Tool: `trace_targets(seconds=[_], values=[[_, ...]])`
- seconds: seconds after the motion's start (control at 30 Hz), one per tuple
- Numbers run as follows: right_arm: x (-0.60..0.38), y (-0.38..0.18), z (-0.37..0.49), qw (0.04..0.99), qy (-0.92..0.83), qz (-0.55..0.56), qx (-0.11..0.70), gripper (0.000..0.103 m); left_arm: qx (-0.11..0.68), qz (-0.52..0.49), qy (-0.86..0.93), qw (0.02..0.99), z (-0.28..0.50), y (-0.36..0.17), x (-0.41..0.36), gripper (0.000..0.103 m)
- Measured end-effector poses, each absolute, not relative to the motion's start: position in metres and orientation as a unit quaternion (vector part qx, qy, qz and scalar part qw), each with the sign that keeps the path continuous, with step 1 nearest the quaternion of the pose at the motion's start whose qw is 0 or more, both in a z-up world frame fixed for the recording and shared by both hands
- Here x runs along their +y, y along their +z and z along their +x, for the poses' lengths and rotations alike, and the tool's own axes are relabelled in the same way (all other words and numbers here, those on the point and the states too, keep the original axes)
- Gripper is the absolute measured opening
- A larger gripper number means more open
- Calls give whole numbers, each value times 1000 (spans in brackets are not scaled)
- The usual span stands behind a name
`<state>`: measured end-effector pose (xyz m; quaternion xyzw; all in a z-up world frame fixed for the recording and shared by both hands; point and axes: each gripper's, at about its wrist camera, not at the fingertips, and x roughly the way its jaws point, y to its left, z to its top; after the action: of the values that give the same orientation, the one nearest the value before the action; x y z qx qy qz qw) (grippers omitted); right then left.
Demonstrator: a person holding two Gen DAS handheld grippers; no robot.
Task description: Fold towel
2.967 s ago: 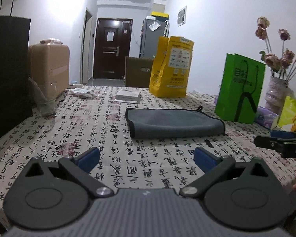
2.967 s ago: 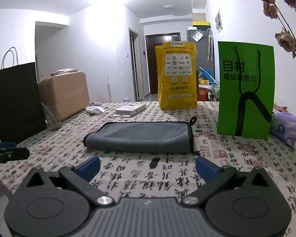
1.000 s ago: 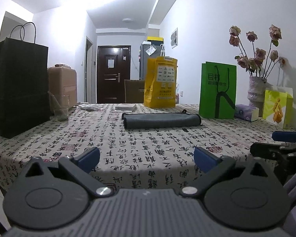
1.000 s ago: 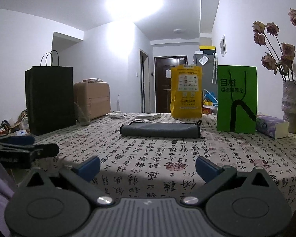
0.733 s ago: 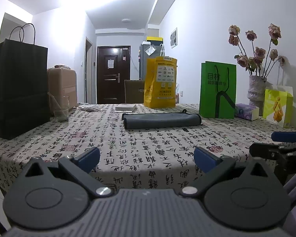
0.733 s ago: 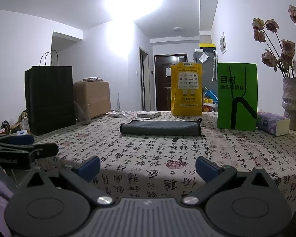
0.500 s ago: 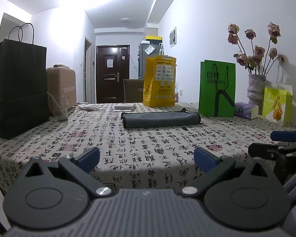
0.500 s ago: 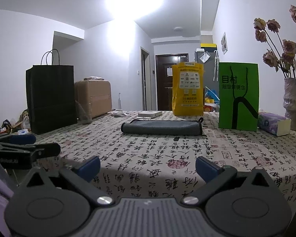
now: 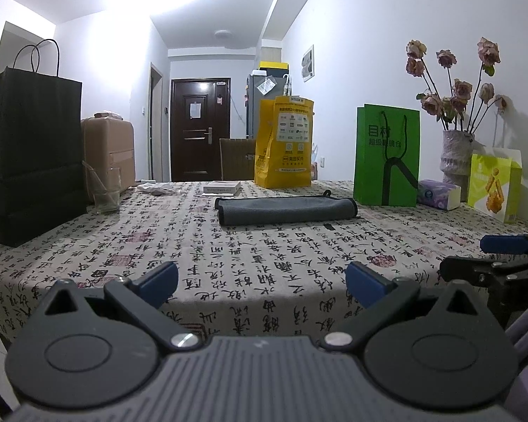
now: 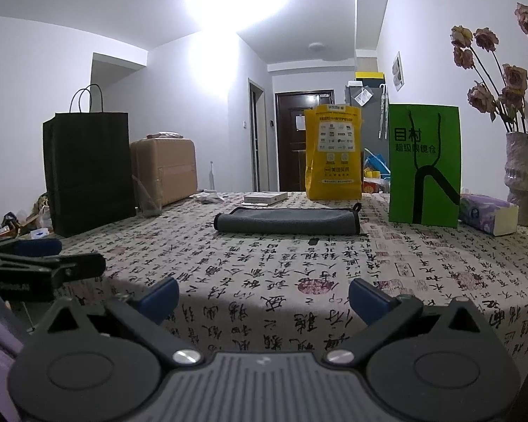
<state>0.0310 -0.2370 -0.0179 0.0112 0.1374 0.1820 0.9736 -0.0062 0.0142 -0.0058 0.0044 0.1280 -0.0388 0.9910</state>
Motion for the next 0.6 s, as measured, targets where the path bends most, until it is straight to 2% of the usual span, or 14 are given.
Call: trace_targets(seconds=[0.6], values=[[-236,-20,32,972,185,16,144,103,131,5,-42,990,-5,-7,13,103]])
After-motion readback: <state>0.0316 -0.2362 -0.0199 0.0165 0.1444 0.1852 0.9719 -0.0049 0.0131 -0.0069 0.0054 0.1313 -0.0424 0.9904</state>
